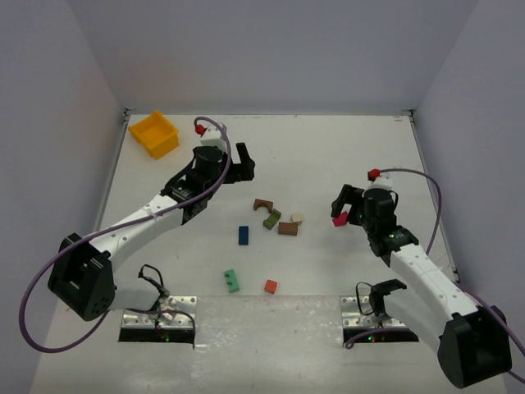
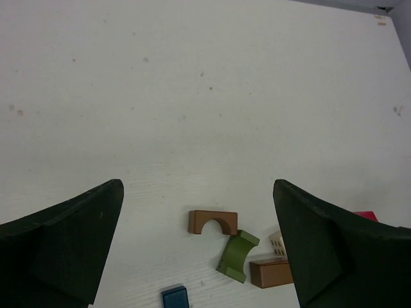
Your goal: Build the wood block tower
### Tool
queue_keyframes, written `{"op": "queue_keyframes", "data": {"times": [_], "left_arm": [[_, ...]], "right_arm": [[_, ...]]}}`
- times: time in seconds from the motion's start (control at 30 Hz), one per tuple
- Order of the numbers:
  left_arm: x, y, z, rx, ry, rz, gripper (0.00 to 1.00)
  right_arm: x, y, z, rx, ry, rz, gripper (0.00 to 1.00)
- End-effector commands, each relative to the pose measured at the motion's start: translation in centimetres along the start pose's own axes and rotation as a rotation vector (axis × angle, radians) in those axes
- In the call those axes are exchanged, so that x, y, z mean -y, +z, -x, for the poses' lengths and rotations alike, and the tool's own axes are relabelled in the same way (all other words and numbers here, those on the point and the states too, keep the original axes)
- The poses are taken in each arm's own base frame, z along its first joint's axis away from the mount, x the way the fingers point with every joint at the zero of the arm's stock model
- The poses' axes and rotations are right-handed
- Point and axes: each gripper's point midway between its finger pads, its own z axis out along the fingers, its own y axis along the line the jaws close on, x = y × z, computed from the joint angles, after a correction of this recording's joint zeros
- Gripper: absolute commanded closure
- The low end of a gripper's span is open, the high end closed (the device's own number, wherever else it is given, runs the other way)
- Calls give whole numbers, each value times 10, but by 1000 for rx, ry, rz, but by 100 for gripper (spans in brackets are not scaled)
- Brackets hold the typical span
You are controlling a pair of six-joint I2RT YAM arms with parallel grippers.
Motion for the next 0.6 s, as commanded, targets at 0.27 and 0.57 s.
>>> {"op": "queue_keyframes", "data": {"times": [0.27, 0.57], "left_arm": [[-4, 3, 12, 87, 3, 7, 0], [-13, 3, -2, 68, 4, -1, 0]], "right_arm": [[-57, -4, 13, 18, -103, 291, 1], [-118, -5, -15, -76, -395, 420, 1]]}}
